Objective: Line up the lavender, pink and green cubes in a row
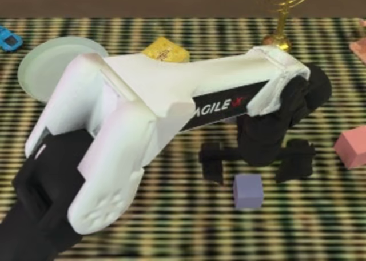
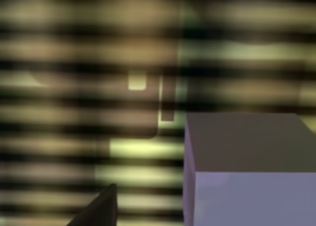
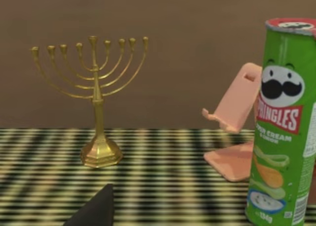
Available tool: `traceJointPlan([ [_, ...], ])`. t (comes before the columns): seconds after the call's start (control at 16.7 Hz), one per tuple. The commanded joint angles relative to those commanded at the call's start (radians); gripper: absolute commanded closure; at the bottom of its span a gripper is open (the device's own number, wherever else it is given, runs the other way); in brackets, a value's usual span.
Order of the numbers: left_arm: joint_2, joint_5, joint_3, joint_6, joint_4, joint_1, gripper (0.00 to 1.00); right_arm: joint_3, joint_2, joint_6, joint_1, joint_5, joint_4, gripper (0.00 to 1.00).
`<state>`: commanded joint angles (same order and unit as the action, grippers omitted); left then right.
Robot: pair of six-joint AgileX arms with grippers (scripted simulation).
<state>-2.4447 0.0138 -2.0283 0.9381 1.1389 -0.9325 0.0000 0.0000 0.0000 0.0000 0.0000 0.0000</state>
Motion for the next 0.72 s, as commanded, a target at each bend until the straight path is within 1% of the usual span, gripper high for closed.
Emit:
traceJointPlan([
  [0.18,0.022,0.000,-0.080,0.002,0.112,0.008,0.00,0.000,0.000,0.000,0.000,0.000,0.000,0.00],
  [0.3,0.036,0.000,-0.119,0.002,0.158,0.012,0.00,0.000,0.000,0.000,0.000,0.000,0.000,0.00],
  [0.6,0.036,0.000,-0.124,0.002,0.162,0.007,0.00,0.000,0.000,0.000,0.000,0.000,0.000,0.00],
  [0.72,0.066,0.001,-0.095,-0.002,0.145,0.022,0.00,0.024,0.025,-0.004,0.002,-0.001,-0.017,0.00],
])
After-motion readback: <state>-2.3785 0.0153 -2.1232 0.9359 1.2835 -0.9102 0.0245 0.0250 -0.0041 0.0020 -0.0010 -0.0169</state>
